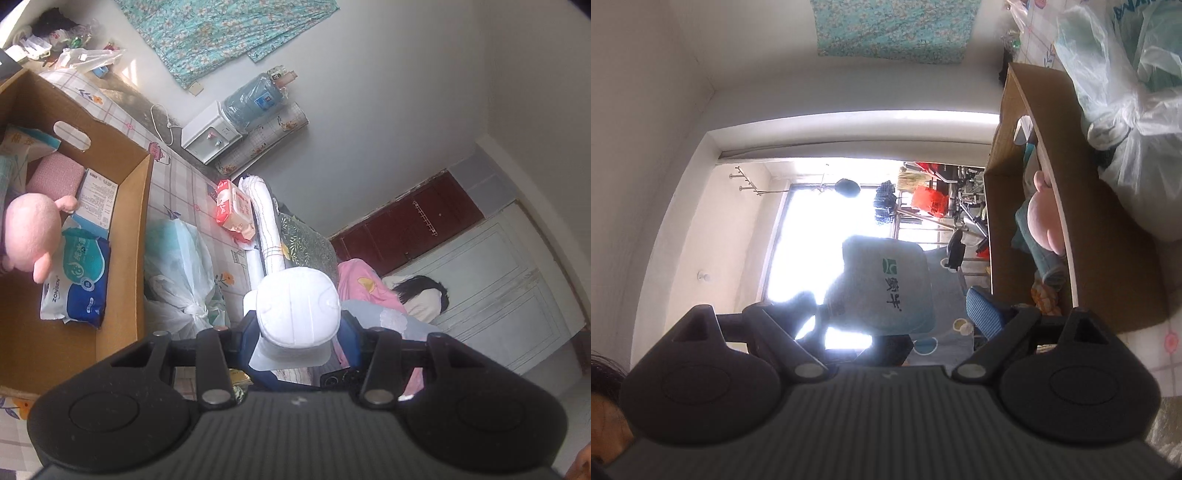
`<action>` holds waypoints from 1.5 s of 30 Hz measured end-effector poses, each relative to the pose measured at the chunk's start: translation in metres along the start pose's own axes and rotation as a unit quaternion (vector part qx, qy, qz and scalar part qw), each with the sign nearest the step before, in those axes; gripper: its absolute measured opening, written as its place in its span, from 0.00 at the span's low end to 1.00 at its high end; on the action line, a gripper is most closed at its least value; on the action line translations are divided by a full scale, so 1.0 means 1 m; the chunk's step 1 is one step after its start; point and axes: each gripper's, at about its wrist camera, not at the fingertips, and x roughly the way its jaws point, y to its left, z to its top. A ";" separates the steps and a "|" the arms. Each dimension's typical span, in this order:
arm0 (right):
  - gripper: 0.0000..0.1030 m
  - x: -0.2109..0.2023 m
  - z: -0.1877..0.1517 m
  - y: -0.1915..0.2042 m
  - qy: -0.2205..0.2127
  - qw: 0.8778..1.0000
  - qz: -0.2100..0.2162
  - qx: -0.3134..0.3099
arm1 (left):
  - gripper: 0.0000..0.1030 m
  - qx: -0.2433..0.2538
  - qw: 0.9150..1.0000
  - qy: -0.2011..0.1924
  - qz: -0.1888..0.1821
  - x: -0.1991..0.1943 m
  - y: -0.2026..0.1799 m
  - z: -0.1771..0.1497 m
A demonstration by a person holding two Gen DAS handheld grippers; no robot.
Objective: Organize soft objects
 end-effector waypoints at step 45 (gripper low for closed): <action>0.61 0.221 -0.006 -0.004 0.228 0.870 -0.338 -0.276 | 0.49 -0.115 0.967 -0.186 0.133 -0.125 0.122 -0.022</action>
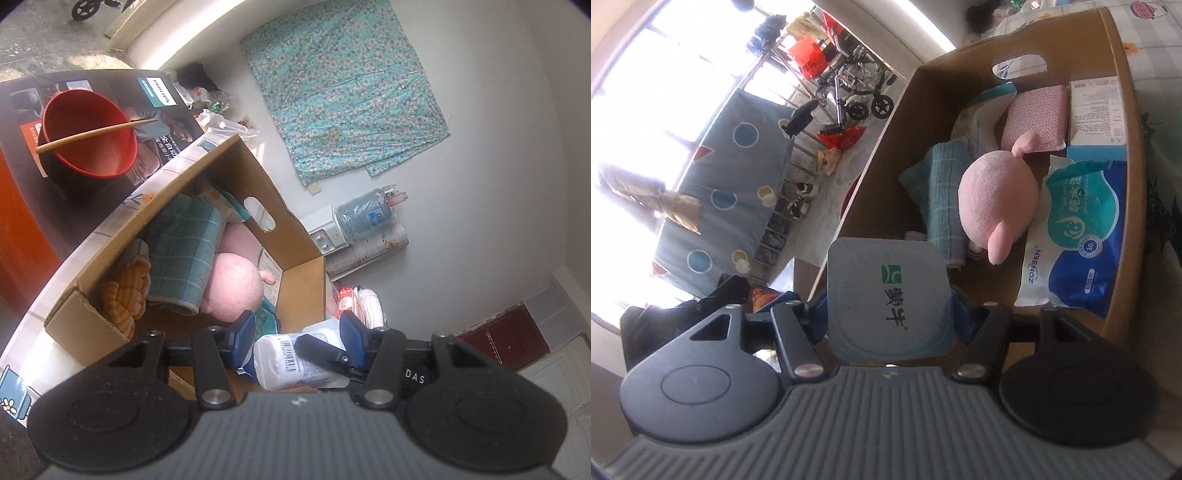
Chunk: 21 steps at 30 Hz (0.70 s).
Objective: Organize soft objects
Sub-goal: 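Lower the yogurt cup into the box with the right tool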
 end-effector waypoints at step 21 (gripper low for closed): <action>0.64 0.097 -0.011 0.045 0.109 0.958 -0.162 -0.209 | 0.49 -0.021 0.999 -0.017 0.027 -0.011 0.021 0.008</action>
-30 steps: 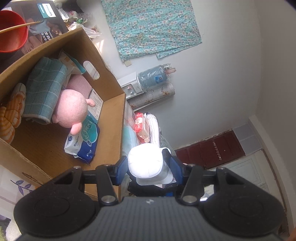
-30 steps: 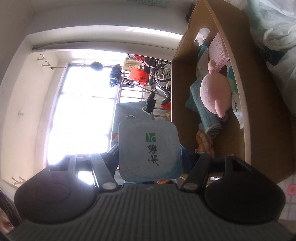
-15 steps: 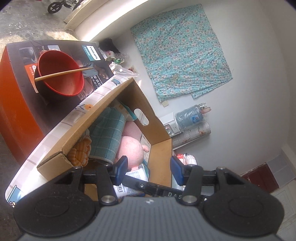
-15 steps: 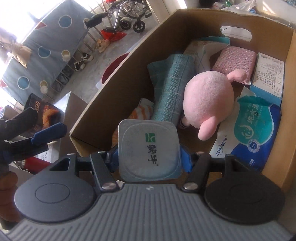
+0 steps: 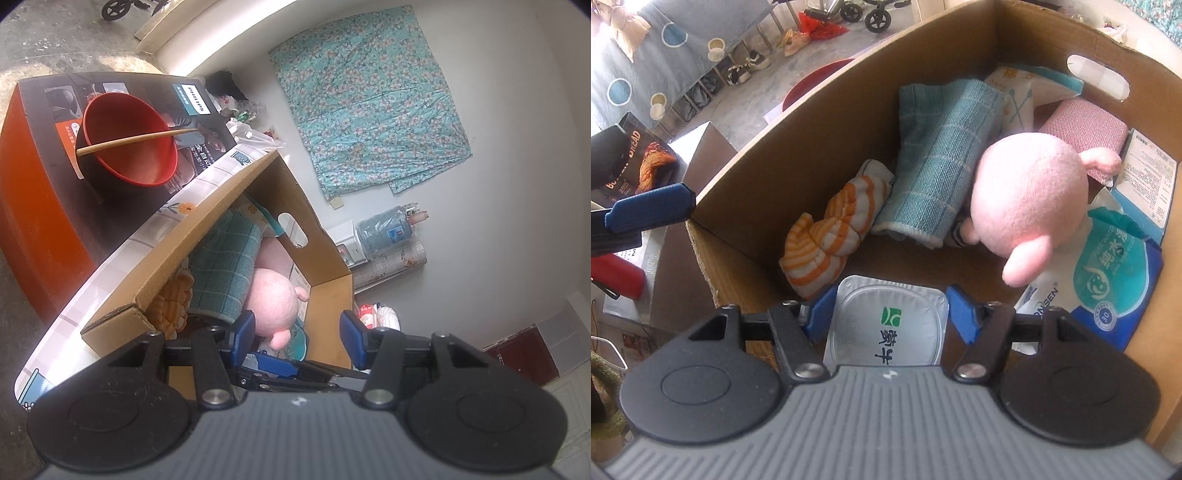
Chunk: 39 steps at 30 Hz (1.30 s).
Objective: Organize soft objects
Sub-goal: 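Lower the yogurt cup into the box with the right tool, then open the right tool to release the yogurt cup in the box, then move the right tool to the green scrunchie on the bed and grasp it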
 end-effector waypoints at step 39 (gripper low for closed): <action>0.72 -0.143 -0.327 -0.140 -0.187 0.878 -0.327 0.296 | 0.71 0.428 0.873 0.234 -0.019 0.210 -0.231 -0.246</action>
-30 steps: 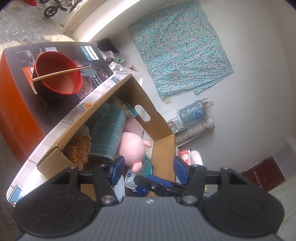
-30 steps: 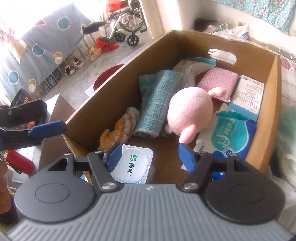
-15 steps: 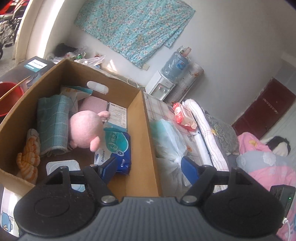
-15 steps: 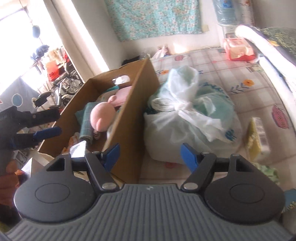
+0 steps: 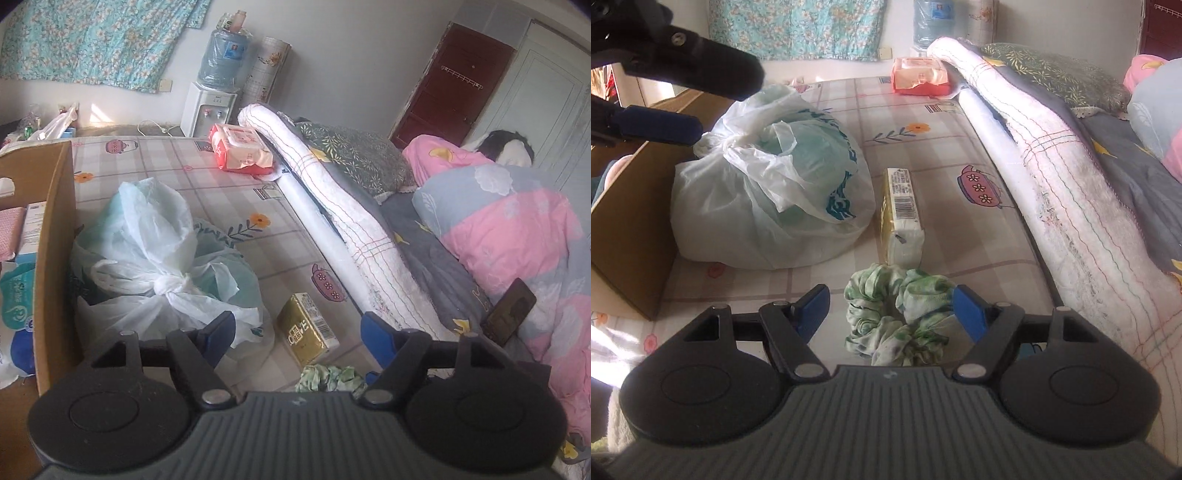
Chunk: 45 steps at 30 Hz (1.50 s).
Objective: Organize soft objects
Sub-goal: 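Move the right tool to the green scrunchie on the bed and grasp it, then lift the scrunchie with the right tool while the left tool grasps the gold tissue pack, then carry the scrunchie into the box and open the right tool while the left tool carries the tissue pack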
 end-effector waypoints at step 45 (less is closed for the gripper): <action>0.27 -0.020 -0.005 -0.043 -0.032 0.998 0.013 0.049 | 0.25 0.009 1.000 0.005 0.028 0.032 -0.034 0.009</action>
